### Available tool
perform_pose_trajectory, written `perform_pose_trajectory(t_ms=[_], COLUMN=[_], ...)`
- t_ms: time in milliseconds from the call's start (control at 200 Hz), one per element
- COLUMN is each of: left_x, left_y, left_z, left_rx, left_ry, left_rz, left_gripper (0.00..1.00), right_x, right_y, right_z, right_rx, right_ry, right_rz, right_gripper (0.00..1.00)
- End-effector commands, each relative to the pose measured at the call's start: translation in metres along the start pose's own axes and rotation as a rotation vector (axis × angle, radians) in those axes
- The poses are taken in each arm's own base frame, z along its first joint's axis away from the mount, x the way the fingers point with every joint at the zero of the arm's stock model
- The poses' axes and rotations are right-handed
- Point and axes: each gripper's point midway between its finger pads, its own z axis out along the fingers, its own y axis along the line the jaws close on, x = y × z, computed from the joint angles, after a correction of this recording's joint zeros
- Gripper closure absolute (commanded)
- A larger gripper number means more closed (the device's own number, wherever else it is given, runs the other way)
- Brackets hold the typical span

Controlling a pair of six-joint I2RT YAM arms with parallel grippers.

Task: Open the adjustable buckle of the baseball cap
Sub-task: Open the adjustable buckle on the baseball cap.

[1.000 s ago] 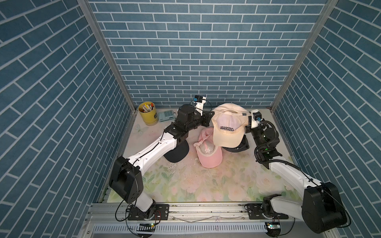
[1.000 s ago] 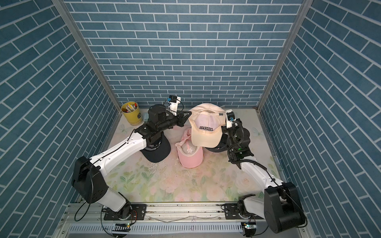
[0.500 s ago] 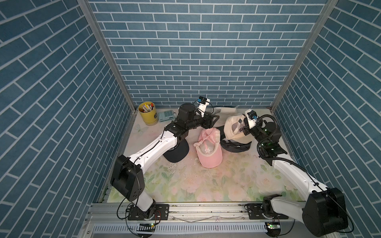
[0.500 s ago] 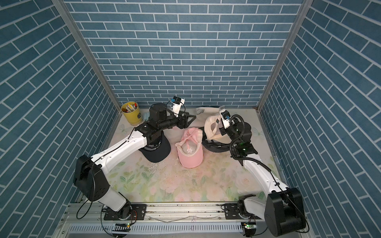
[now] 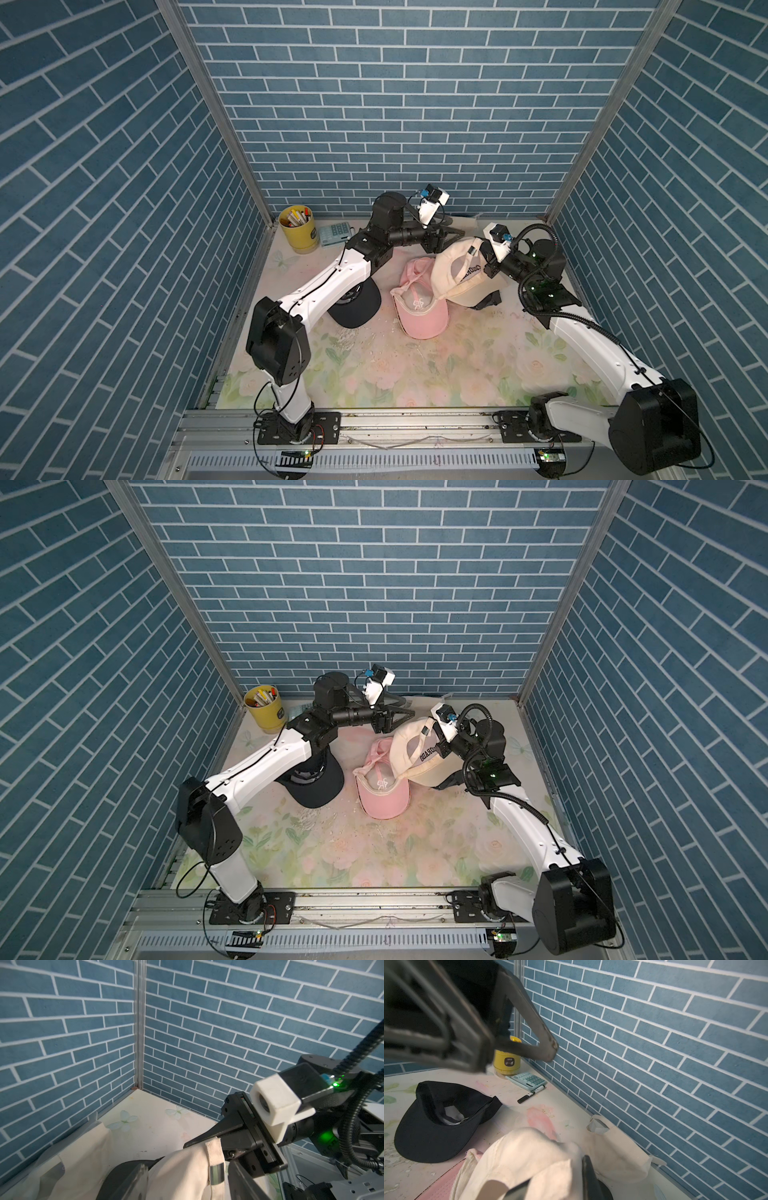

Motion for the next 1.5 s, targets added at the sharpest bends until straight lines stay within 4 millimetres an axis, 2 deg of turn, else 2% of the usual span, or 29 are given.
perform_pose_trajectory(t_ms=[0,175,460,790,975,1305,1495], left_x=[-0.001,0.01,0.01,0.01,0.017,0.033,0.023], left_y=[-0.017,-0.021,-0.035,-0.043,-0.045,-0.025,-0.014], left_z=[0.014,0.034,0.042,0.041,0.045,0.047,0.037], left_rx=[0.091,0.16,0.298,0.365,0.349,0.198,0.078], left_ry=[0.015,0.045,0.024,0.023,0.047,0.101,0.06], left_rz=[0.04,0.011,-0.049,-0.074,-0.065,-0.016,0.037], left_gripper=[0.32,0.3,0.32,0.58,0.58,0.74,0.95], right_x=[-0.02,-0.022,-0.024,-0.018,-0.017,-0.017,-0.011], right_y=[0.002,0.006,0.005,0.004,0.0,-0.002,-0.006], right_z=[0.001,0.001,0.003,0.006,0.009,0.008,0.008], right_rx=[-0.043,-0.053,-0.055,-0.052,-0.039,-0.022,0.009], right_ry=[-0.043,-0.052,-0.061,-0.05,-0.053,-0.054,-0.032], right_rz=[-0.047,-0.058,-0.068,-0.045,-0.011,-0.004,0.006], right_gripper=[1.0,1.0,1.0,1.0,1.0,1.0,1.0])
